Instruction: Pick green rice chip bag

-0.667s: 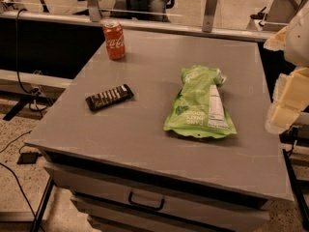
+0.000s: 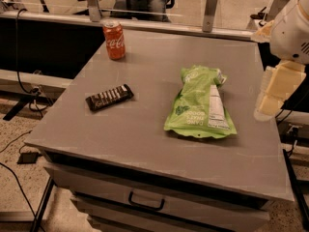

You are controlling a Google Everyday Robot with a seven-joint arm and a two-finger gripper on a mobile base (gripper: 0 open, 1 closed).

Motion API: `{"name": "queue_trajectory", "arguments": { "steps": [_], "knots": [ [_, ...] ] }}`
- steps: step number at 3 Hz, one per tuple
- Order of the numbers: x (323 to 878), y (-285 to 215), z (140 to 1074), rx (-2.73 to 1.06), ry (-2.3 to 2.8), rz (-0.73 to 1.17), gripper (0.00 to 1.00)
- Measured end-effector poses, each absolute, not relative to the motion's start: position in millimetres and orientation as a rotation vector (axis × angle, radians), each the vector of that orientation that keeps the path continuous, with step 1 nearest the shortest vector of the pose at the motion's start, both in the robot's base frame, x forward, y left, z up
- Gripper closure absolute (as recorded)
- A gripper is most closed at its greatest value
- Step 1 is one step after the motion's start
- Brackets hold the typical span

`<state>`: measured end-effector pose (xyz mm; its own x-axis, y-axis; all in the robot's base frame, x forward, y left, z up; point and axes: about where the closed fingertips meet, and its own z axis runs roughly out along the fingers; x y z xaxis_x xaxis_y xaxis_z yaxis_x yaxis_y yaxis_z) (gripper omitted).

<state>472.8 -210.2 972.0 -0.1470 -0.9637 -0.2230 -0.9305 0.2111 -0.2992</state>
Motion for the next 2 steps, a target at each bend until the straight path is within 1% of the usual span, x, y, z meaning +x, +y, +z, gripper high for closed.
{"name": "queue_trajectory", "arguments": {
  "steps": [1, 2],
  "knots": [
    [500.5, -197.9, 964.0, -1.846, 1.985, -0.069, 0.00],
    [504.2, -195.7, 961.6, -1.952, 1.885, -0.088, 0.00]
  ]
}}
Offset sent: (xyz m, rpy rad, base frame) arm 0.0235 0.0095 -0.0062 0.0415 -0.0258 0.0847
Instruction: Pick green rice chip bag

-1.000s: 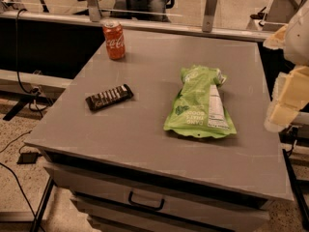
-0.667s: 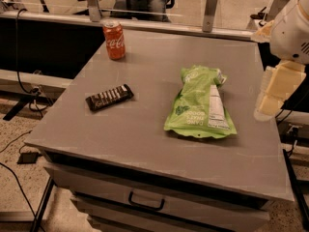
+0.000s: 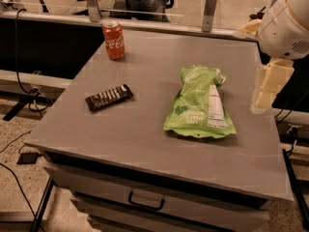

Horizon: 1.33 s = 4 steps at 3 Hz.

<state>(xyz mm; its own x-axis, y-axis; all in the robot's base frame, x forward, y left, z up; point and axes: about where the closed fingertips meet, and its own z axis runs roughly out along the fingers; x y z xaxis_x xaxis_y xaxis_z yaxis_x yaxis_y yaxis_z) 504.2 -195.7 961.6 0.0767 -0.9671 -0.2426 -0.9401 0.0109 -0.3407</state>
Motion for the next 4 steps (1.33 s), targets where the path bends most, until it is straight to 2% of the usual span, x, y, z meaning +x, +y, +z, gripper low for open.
{"name": "queue_trajectory", "arguments": {
  "steps": [1, 3, 4],
  "knots": [
    [508.2, -193.3, 960.9, -2.022, 1.824, -0.095, 0.00],
    [528.5, -191.6, 961.9, -2.529, 1.356, -0.274, 0.00],
    [529.7, -190.4, 962.2, -2.545, 1.309, -0.286, 0.00]
  ]
}}
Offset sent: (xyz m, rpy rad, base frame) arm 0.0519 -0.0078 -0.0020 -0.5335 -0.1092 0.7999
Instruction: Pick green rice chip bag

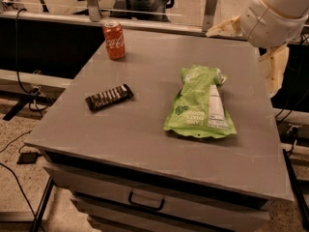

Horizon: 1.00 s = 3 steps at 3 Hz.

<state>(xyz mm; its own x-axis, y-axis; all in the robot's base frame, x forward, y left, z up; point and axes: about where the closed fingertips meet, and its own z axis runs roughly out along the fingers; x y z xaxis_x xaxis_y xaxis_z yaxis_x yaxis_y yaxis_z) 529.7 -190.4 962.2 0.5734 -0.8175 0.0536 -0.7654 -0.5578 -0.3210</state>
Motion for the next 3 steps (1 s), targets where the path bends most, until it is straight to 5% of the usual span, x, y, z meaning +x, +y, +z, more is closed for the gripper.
{"name": "queue_trajectory", "arguments": {
  "steps": [2, 3],
  "knots": [
    [552.9, -195.5, 933.7, -2.631, 1.088, -0.517, 0.00],
    [568.3, -189.5, 907.4, -2.725, 0.934, -0.476, 0.00]
  ]
}}
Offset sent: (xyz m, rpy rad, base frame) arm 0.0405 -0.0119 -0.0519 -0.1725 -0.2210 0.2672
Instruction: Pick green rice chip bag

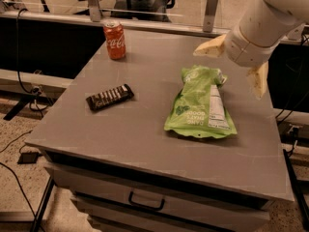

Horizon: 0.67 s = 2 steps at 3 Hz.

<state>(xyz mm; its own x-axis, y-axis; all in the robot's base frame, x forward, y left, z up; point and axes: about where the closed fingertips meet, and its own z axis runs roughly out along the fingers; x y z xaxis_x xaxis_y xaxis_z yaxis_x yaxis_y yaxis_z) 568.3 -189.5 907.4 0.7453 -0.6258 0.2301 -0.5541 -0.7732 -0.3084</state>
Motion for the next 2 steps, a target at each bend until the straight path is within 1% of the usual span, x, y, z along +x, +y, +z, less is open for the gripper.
{"name": "queue_trajectory", "arguments": {
  "steps": [1, 2],
  "knots": [
    [571.3, -175.0, 879.0, -2.822, 0.801, -0.353, 0.00],
    [557.5, -158.3, 842.8, -2.908, 0.611, -0.179, 0.02]
  ]
}}
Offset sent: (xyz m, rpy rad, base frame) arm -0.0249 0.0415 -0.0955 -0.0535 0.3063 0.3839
